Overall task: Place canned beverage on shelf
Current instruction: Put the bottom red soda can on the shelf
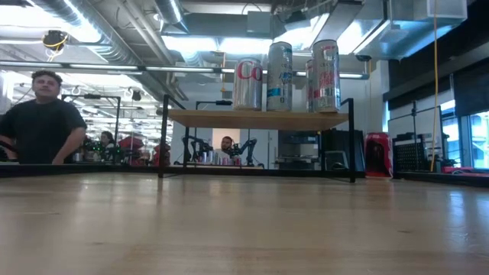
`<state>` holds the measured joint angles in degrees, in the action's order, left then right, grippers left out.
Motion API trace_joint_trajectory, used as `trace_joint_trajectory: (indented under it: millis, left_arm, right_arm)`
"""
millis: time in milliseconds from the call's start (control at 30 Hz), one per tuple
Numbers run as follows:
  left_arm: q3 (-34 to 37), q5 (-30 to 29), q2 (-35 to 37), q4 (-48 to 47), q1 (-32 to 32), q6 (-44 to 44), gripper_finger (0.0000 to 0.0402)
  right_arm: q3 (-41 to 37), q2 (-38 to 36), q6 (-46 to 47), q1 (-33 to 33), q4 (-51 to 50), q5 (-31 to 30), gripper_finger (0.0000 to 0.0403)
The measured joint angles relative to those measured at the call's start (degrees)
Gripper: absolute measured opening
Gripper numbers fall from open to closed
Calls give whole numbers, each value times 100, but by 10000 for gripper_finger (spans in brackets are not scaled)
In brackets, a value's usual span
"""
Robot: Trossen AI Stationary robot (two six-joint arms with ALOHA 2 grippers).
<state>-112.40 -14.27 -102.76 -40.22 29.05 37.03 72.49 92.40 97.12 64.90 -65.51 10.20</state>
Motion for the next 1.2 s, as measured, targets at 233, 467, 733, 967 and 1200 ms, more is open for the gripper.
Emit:
trace_joint_trajectory:
  millis: [233, 467, 733, 967, 1200]
  left_arm:
    - [-2, 176, 0, -12, 1, -58, 337]
    - [-4, 897, 0, -223, 3, -700, 337]
    - [-7, 1046, 336, -2048, 177, -890, 337]
    - [-7, -379, 712, -3449, 809, -700, 337]
    - [-7, -1476, 843, -4592, 1422, 40, 337]
  right_arm:
    - [2, 247, -167, -4, 81, 218, 318]
    - [57, 170, -774, -190, 56, 307, 265]
    - [1151, 131, -3048, -1442, -90, -500, 265]
    - [2001, 273, -4762, -3045, -81, -1165, 265]
    - [2951, 1053, -5600, -4322, -372, -695, 265]
